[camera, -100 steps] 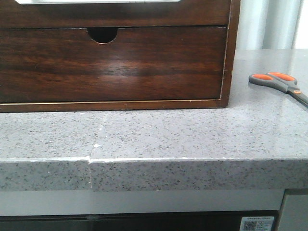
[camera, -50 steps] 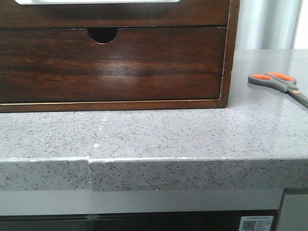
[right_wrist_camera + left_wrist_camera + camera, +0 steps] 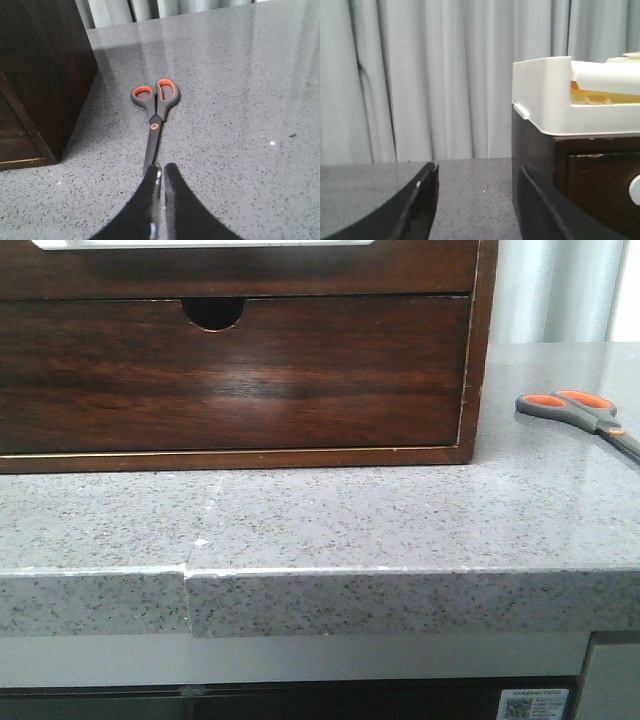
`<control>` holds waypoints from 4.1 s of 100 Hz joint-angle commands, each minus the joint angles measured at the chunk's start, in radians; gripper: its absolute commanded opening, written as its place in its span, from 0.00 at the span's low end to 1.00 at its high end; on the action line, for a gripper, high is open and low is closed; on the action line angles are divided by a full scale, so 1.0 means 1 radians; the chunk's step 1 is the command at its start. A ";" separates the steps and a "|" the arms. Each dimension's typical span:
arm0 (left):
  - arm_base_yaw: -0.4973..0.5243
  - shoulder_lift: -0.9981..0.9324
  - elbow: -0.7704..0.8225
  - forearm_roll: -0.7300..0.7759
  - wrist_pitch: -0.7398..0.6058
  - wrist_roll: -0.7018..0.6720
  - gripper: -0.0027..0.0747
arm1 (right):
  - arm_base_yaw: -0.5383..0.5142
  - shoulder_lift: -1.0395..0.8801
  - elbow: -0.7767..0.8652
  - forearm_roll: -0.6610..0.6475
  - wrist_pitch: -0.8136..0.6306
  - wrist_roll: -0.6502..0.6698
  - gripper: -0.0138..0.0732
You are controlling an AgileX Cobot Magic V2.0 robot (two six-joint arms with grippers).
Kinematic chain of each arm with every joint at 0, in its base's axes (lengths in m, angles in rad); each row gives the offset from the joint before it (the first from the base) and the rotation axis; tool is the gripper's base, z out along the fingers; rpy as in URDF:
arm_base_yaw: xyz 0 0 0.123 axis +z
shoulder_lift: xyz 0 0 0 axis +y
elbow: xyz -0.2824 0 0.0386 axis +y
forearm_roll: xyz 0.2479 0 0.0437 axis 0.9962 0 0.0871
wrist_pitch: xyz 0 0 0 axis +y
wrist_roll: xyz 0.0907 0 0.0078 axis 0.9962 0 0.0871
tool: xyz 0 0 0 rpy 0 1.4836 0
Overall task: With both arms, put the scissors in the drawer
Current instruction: 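Move the left gripper to the white drawer handle and grasp it, then pull the drawer open toward the robot with the left gripper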
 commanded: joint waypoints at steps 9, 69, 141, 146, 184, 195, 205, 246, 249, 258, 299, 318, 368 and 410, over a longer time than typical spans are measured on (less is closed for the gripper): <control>-0.093 0.074 -0.035 0.315 -0.210 -0.006 0.48 | 0.000 0.017 -0.037 0.003 -0.070 -0.006 0.11; -0.371 0.474 -0.261 0.846 -0.236 -0.002 0.48 | 0.000 0.017 -0.037 0.003 -0.066 -0.006 0.11; -0.383 0.680 -0.402 1.129 -0.105 0.023 0.48 | 0.000 0.017 -0.037 0.003 -0.059 -0.006 0.11; -0.383 0.682 -0.402 1.129 -0.090 0.023 0.46 | 0.000 0.017 -0.037 0.003 -0.059 -0.006 0.11; -0.422 0.682 -0.402 1.129 -0.087 0.023 0.01 | 0.001 0.017 -0.037 0.004 -0.052 -0.006 0.11; -0.442 0.682 -0.402 1.129 -0.087 0.023 0.01 | 0.001 0.017 -0.037 0.004 -0.034 -0.006 0.11; -0.446 0.678 -0.402 1.129 -0.087 0.021 0.01 | 0.001 0.017 -0.037 0.004 -0.020 -0.006 0.11; -0.446 0.519 -0.312 1.129 -0.092 0.016 0.01 | 0.001 0.017 -0.037 0.004 -0.018 -0.006 0.11; -0.446 0.494 -0.297 1.129 -0.097 0.016 0.01 | 0.001 0.017 -0.037 0.004 -0.018 -0.006 0.11; -0.446 0.431 -0.256 1.129 -0.121 0.016 0.01 | 0.001 0.017 -0.037 0.004 -0.018 -0.006 0.11; -0.446 0.164 -0.120 1.129 -0.273 0.012 0.01 | 0.001 0.017 -0.037 0.005 -0.014 -0.006 0.11; -0.446 0.173 -0.115 1.129 -0.273 0.012 0.01 | 0.001 0.017 -0.037 0.017 -0.014 -0.006 0.11; -0.446 0.222 -0.115 1.125 -0.304 0.012 0.43 | 0.001 0.017 -0.037 0.034 -0.014 -0.006 0.11; -0.446 0.222 -0.115 1.263 -0.464 -0.165 0.43 | 0.001 0.017 -0.037 0.036 -0.040 -0.006 0.11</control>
